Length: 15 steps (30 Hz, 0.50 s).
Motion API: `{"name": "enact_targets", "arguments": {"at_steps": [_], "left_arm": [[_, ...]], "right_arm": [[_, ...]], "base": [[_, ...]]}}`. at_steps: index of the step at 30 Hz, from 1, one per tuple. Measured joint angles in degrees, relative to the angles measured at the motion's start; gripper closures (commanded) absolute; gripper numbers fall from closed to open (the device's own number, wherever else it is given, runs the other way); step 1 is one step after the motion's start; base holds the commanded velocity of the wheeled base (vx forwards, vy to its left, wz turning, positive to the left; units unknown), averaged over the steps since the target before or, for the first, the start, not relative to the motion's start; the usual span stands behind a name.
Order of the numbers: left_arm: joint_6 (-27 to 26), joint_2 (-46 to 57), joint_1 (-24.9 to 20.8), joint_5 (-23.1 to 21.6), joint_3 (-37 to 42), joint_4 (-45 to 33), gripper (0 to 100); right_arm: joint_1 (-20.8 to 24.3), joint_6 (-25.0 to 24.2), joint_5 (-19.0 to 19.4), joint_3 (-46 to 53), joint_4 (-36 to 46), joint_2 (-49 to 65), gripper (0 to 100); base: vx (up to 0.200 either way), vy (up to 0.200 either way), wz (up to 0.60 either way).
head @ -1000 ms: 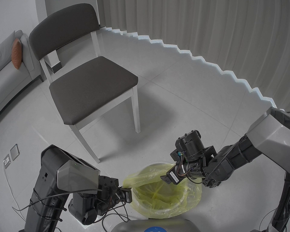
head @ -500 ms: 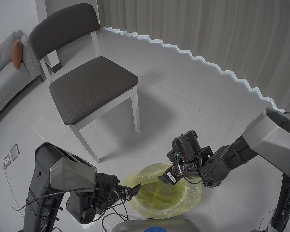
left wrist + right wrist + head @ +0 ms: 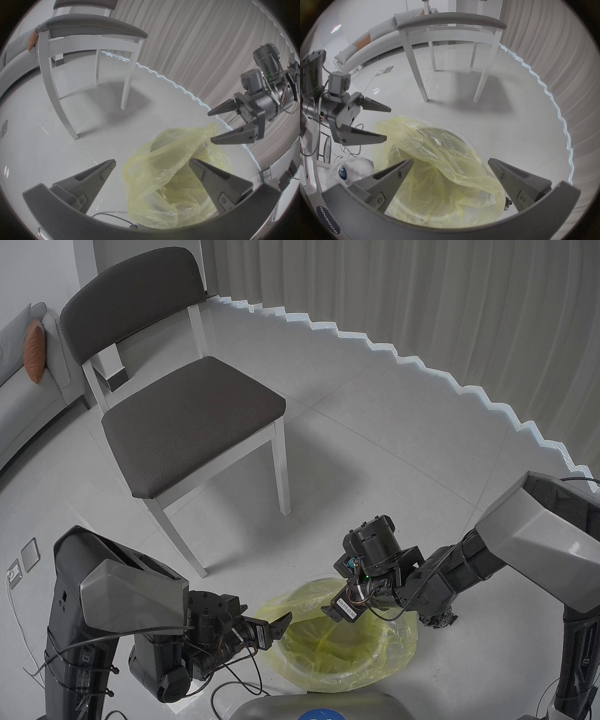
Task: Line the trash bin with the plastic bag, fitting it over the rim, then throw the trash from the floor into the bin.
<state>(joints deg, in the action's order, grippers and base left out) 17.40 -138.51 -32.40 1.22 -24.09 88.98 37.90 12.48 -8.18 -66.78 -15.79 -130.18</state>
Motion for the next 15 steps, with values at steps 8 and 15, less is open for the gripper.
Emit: {"name": "enact_targets", "arguments": {"at_steps": [8, 15], "left_arm": [[-0.02, 0.63, 0.22, 0.01, 0.0, 0.0, 0], [-0.02, 0.74, 0.55, 0.0, -0.07, 0.0, 0]], "right_arm": [[-0.8, 0.65, 0.0, -2.56, 0.02, -3.22, 100], [-1.5, 1.79, -0.07, -3.3, -0.55, -4.79, 100]], "base": [[0.0, 0.0, 0.0], [0.0, 0.0, 0.0]]}}
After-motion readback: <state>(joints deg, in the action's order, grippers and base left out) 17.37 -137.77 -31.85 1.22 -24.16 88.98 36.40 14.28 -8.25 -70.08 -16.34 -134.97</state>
